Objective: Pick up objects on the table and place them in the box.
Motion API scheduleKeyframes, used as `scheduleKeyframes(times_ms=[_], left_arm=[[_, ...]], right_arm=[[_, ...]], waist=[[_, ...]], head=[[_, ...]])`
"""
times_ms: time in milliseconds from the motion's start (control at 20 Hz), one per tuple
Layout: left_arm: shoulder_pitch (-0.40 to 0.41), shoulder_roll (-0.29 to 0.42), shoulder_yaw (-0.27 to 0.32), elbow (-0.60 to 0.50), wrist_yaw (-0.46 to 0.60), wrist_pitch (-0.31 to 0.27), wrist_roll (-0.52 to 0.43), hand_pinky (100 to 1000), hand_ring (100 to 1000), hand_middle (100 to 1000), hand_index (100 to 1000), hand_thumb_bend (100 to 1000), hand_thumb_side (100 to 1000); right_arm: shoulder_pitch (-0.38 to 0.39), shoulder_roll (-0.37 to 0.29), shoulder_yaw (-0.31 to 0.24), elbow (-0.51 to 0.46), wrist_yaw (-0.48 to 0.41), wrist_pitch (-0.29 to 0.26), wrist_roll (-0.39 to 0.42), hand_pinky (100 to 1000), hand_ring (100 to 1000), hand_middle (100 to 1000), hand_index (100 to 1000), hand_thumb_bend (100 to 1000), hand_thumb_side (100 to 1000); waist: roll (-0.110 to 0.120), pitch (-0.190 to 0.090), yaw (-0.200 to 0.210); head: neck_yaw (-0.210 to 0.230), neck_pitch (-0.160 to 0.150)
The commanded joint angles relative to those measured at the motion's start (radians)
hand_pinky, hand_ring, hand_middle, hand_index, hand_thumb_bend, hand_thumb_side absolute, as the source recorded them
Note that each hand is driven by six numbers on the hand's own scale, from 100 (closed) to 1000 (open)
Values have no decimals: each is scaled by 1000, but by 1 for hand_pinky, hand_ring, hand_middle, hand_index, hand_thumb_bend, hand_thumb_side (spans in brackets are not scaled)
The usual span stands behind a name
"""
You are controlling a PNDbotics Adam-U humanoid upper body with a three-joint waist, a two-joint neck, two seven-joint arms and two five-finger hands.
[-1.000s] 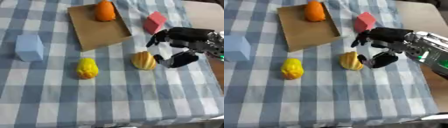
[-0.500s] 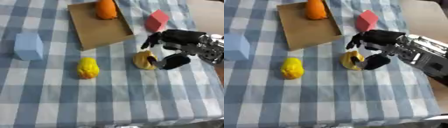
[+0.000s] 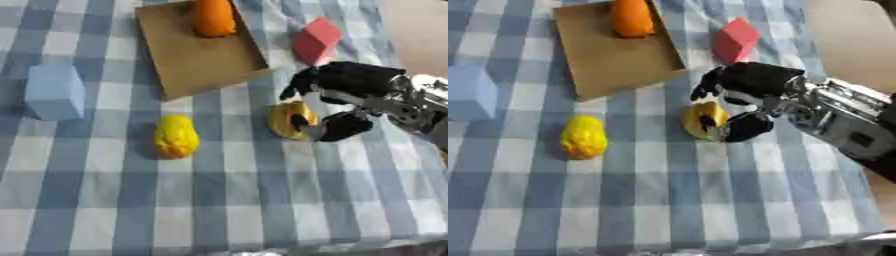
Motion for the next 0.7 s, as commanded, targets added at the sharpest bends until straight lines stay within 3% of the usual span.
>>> scheduleKeyframes(times_ms=[50, 100, 700], left_arm=[[-4, 12, 5, -10, 1, -2, -4, 846, 726, 738, 849, 347, 612], [-5, 11, 4, -10, 2, -2, -5, 846, 726, 738, 848, 346, 612], [-8, -1, 1, -10, 5, -4, -12, 848, 726, 737, 843, 336, 614]], right_arm=[[2, -20, -19, -14, 22, 11, 8, 759, 759, 771, 850, 100, 463], [3, -20, -19, -14, 30, 11, 15, 762, 767, 781, 854, 100, 439], [11, -6, -22, 16, 156, 33, 97, 766, 792, 790, 859, 100, 511]], waist=[[10, -12, 0], [10, -10, 0], [12, 13, 15]], head=[[-1, -16], [0, -17], [0, -29]])
